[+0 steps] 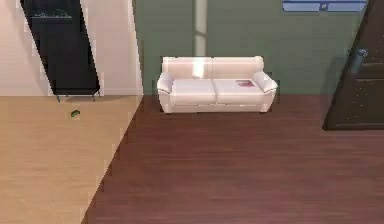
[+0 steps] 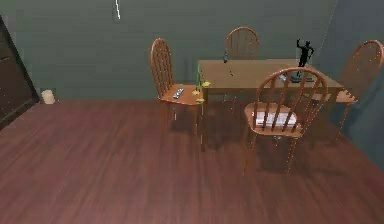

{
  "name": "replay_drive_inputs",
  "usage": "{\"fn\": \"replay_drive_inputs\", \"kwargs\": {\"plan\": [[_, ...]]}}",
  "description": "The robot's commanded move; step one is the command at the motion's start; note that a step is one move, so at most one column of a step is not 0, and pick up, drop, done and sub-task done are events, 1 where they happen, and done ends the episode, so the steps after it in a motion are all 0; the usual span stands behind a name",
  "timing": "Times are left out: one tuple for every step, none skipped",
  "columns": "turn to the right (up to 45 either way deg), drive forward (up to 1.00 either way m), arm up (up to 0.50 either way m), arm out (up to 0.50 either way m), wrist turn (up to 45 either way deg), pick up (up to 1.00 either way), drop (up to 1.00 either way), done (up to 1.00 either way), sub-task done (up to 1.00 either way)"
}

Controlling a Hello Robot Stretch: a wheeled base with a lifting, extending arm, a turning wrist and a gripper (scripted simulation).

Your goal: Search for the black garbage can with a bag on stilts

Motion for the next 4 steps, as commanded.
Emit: {"fn": "replay_drive_inputs", "kwargs": {"plan": [[30.0, 0.0, 0.0, 0.0, 0.0, 0.0, 0.0, 0.0, 0.0], [0.0, 1.0, 0.0, 0.0, 0.0, 0.0, 0.0, 0.0, 0.0], [0.0, 1.0, 0.0, 0.0, 0.0, 0.0, 0.0, 0.0, 0.0], [3.0, 0.0, 0.0, 0.0, 0.0, 0.0, 0.0, 0.0, 0.0]]}}
